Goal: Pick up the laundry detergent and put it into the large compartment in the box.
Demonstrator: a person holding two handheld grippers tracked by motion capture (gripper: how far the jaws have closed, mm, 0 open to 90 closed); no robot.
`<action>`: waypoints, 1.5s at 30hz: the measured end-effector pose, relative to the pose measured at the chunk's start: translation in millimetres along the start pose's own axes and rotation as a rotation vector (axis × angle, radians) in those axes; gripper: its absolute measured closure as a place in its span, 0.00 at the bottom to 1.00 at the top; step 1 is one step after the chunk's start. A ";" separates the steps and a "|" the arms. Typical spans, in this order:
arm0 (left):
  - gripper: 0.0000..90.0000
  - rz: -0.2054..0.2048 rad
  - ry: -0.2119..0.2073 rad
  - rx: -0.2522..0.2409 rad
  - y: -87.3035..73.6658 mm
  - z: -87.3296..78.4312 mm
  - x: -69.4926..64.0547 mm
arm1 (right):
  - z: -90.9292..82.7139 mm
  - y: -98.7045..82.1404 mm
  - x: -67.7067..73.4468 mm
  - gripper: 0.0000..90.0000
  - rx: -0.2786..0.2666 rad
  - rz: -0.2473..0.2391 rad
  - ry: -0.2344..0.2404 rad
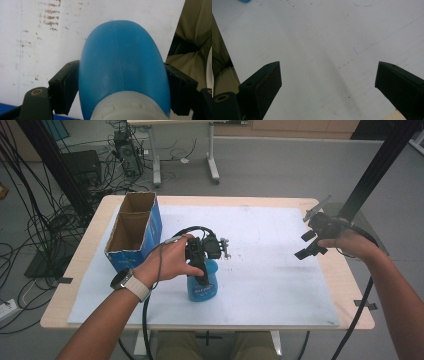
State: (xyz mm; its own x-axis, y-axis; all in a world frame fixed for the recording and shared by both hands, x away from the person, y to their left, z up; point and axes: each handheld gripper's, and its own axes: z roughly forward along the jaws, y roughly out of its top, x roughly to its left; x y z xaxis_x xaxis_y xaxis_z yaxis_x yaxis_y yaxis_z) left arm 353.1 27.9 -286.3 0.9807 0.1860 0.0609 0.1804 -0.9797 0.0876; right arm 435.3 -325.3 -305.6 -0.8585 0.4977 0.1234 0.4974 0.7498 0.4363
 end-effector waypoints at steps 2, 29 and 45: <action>0.28 0.004 0.005 0.007 0.2 0.3 -0.3 | 0.4 0.3 0.6 0.07 0.003 0.007 0.002; 0.41 -0.001 -0.006 0.029 1.6 -0.2 1.0 | 1.9 0.1 0.7 0.07 0.002 0.006 0.005; 0.41 0.005 -0.010 0.027 1.1 -0.2 1.3 | -0.9 -1.2 1.2 0.07 -0.004 0.001 0.000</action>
